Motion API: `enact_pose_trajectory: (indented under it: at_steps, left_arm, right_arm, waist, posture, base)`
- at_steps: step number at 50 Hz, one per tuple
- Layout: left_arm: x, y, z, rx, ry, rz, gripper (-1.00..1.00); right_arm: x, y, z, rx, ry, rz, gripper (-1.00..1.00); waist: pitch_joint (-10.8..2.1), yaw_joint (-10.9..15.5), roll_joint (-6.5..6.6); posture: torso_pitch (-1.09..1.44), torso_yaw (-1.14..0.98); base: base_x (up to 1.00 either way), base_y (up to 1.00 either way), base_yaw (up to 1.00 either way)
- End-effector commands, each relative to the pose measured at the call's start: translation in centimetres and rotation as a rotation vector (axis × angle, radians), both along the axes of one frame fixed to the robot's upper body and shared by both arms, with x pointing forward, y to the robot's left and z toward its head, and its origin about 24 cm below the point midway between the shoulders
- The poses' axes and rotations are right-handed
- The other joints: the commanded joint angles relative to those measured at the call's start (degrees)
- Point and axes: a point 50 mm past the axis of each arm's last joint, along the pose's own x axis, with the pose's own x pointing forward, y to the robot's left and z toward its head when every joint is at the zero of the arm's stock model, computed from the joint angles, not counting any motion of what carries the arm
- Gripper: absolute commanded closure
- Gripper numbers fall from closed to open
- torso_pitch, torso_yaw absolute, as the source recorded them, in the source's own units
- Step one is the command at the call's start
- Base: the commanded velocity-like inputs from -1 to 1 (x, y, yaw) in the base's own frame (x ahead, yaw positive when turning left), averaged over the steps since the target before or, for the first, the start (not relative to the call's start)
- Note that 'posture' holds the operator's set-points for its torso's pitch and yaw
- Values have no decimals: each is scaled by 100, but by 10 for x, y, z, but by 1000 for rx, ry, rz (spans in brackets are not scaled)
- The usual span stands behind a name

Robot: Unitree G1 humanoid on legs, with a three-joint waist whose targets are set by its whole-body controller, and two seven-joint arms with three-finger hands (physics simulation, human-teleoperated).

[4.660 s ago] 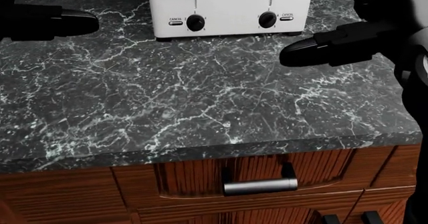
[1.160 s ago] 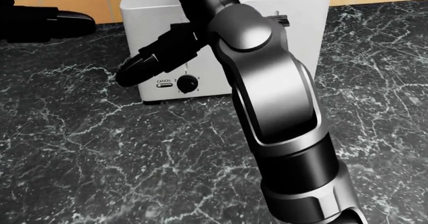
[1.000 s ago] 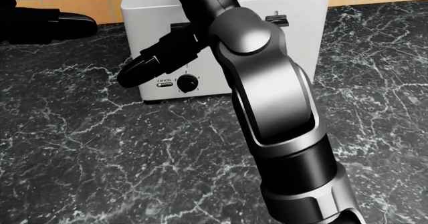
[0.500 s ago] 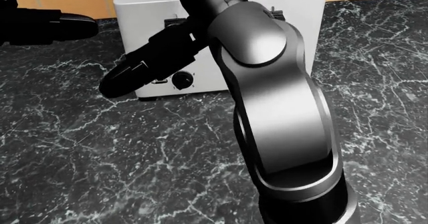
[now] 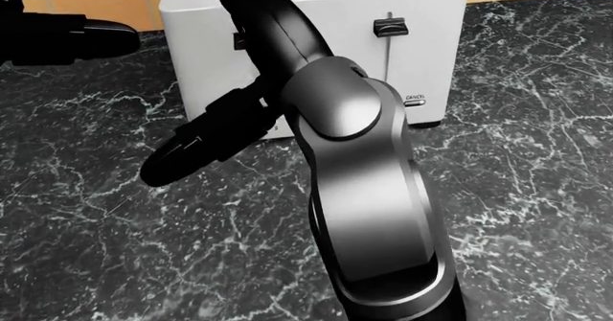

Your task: Push down the lever of the toaster to turn it on.

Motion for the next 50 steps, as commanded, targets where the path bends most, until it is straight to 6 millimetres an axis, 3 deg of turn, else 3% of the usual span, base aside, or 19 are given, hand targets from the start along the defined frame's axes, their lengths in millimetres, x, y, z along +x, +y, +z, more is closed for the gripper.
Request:
enact_pose_trajectory:
  at_steps: [1,8,26,50]
  left_arm:
    - [-5,0,19,12,-94,2,-100]
    - [-5,1,19,12,-93,3,-100]
    - [-4,-1,20,15,-94,0,-100]
    - [-6,-1,19,11,-98,4,-100]
  right_arm:
    - [0,-1,14,21,-86,-1,-100]
    - [16,-9,0,33,-57,-25,-100]
    - [28,8,-22,28,-6,21,-100]
    - [45,10,-80,40,93,18,-100]
  waist:
    - [-117,-6,39]
    - [-142,-16,36]
    - [-191,-16,31]
    - [-219,6,8]
  posture:
    - [-21,0]
    - [-21,0]
    - [-21,0]
    - [-21,0]
  base:
    - [0,0,0]
    - [0,0,0]
    - [0,0,0]
    - [0,0,0]
